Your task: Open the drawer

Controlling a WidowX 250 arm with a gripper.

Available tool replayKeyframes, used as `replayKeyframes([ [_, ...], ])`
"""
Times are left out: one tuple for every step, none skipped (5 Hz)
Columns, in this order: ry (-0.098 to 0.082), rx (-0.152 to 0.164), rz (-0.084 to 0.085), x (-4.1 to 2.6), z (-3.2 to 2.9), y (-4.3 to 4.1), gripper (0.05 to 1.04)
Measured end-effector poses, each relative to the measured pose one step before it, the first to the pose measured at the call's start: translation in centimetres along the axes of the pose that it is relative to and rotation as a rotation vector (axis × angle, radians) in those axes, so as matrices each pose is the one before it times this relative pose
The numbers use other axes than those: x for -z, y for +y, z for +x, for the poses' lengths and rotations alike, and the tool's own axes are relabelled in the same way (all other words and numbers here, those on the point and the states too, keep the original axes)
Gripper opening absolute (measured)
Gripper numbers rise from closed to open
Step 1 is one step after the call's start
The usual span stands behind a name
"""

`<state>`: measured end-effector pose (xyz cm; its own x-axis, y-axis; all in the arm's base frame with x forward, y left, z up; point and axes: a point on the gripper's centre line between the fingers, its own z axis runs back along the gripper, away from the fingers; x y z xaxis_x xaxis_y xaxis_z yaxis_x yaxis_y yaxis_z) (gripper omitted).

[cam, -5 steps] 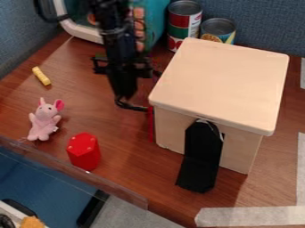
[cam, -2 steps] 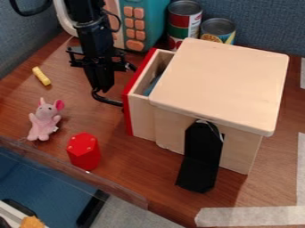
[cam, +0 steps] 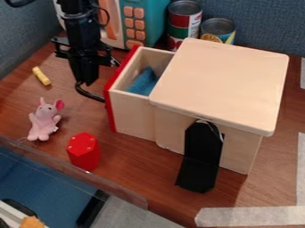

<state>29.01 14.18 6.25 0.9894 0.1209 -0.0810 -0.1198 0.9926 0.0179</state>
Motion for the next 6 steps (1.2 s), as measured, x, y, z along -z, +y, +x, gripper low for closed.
replayKeyframes([
  [0.0051, 0.0154, 0.0138, -0.263, -0.11, 0.709, 0.127],
  [0.0191, 0.01, 0.0088, -0.012, 0.142, 0.3, 0.127],
  [0.0224, 0.019, -0.0067, 0.27, 0.169, 0.238, 0.128],
  [0.0059, 0.012, 0.0024, -0.058, 0.024, 0.146, 0.128],
  [0.0165, 0.0128, -0.0005, 0.287, 0.304, 0.316, 0.127],
  [0.0011, -0.0022, -0.003, -0.064, -0.137, 0.204, 0.127],
])
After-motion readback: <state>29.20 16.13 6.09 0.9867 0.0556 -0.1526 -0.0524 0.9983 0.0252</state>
